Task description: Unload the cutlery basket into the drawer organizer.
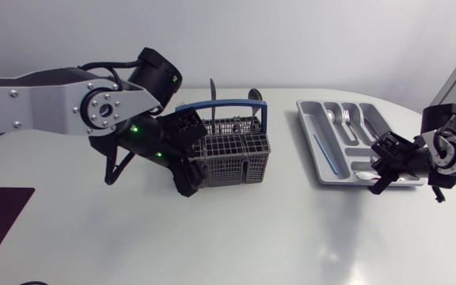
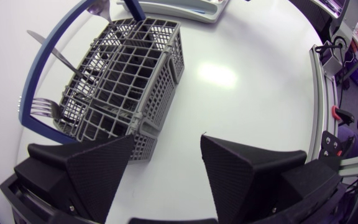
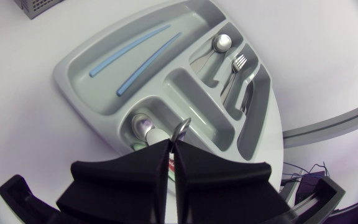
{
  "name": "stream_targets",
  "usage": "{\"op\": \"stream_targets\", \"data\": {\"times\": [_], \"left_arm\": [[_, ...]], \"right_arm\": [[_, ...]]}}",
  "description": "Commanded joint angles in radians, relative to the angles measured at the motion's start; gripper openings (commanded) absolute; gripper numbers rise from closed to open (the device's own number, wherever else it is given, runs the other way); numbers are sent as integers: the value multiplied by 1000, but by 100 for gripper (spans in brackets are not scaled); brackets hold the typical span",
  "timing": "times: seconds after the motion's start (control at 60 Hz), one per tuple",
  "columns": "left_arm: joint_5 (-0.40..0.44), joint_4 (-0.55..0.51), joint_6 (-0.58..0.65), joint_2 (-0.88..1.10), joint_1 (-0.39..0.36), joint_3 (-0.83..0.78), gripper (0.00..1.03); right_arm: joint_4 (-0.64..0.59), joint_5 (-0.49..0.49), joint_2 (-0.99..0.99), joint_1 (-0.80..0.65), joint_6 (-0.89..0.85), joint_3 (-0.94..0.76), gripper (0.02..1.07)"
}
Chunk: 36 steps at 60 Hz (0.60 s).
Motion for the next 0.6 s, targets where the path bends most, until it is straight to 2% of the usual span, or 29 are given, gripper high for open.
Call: {"op": "stream_targets", "data": {"times": [0.0,0.05,0.1,0.217,0.333,0.4,0.583], "left_arm": [[-5,-12,-13,-34,22,10,89],[-5,-15,-11,-45,44,5,89],[-5,-15,-5,-55,67,0,89],[-2,-15,16,-71,128,2,90],[3,-10,36,-74,191,5,90],[16,24,41,-66,245,4,90],[53,145,24,55,349,19,90]], "right_arm": [[27,28,65,16,-14,26,10],[44,44,80,22,-13,26,14],[46,53,85,25,-11,26,22],[53,64,74,27,-2,28,59],[42,65,6,33,23,26,81],[9,56,-60,44,55,34,86],[-128,-44,-205,168,227,73,87]]}}
